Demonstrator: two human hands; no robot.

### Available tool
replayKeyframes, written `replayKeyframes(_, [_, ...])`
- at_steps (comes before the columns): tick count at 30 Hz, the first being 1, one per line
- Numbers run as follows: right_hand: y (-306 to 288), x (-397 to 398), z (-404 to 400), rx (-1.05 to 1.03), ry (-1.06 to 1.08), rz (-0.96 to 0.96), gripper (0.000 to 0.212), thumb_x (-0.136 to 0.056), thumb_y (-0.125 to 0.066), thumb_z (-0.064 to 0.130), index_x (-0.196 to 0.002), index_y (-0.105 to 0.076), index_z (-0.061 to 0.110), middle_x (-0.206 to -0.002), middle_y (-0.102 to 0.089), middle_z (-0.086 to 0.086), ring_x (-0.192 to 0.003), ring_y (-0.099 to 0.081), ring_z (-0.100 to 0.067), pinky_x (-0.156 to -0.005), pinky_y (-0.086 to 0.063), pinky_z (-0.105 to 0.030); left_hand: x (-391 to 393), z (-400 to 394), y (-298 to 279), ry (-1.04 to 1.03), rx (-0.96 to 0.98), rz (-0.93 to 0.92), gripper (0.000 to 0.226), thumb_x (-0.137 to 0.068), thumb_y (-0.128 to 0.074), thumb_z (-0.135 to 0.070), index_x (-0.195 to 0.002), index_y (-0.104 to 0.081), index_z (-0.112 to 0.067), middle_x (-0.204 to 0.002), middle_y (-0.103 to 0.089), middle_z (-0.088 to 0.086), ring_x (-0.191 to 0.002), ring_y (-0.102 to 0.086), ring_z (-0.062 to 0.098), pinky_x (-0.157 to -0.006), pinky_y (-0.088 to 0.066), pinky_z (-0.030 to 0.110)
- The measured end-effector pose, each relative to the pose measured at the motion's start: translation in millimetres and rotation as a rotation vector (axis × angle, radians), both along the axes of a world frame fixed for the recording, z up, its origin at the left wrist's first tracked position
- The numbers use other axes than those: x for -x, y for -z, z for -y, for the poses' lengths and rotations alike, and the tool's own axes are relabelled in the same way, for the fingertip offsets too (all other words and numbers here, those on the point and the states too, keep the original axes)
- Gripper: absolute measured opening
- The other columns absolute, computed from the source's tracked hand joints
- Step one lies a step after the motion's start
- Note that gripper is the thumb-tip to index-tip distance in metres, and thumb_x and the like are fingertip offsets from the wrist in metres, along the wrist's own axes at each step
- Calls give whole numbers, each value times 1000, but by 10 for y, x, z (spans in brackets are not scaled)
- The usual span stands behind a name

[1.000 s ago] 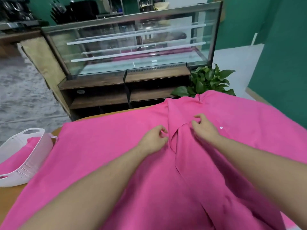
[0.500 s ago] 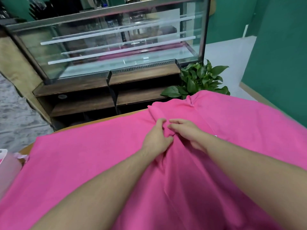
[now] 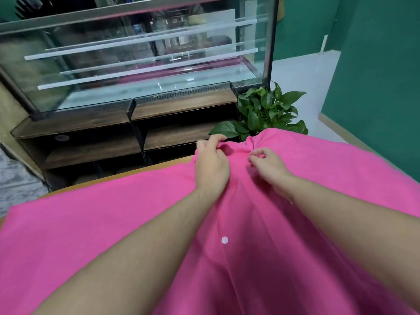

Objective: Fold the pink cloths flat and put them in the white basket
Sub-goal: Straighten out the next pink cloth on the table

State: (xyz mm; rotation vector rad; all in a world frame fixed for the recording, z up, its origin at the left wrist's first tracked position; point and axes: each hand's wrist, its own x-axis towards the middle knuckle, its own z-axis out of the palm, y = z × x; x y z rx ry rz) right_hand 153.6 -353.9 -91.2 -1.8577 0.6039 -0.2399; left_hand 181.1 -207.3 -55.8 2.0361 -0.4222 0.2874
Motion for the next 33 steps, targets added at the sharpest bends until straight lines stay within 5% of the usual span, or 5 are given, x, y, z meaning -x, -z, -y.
replayKeyframes(7, [-67,-331,320,331,-115,-156,51,-90,-60,47,-137,-47,34,-133,-60,-1,-116,-58,-27,-98,-46,-35,-336,-54,-40,38,-420,-134,39,-82,-51,-5,-113,-60,-28,-116,-51,1,-95,-57,21,-81,-43,28])
replayKeyframes(18, [52,-678,165,75,-242,-89,49,-86,-74,28,-133,-58,26,-125,-56,4,-107,-52,-11,-88,-42,-20,-609,-67,1,-46,-131,-334,39,-96,-44,-38,-65,-59,-19,-66,-58,-5,-72,-53,18,-66,-40,30])
replayKeyframes(25, [-92,-749,272,139,-205,124,51,-83,-50,-8,-119,-70,21,-115,-66,3,-88,-57,0,-67,-39,-5,-806,3,-169,-99,-41,-274,35,-86,-45,-12,-105,-71,-26,-102,-72,-3,-95,-65,18,-88,-51,30])
replayKeyframes(28, [-149,-814,424,146,-130,116,59,-82,-46,-8,-127,-67,24,-109,-65,2,-64,-55,12,-54,-36,-1,-894,7,-218,-24,-164,-276,31,-83,-42,-9,-76,-69,-22,-71,-65,-7,-66,-55,16,-61,-42,28])
replayKeyframes(33, [-97,-815,584,284,-60,-142,70,-69,-62,31,-138,-54,34,-127,-56,-2,-105,-59,-28,-79,-49,-31,-956,21,-172,18,-358,-363,17,-89,-59,-28,-79,-67,-17,-63,-58,-3,-63,-54,22,-62,-47,29])
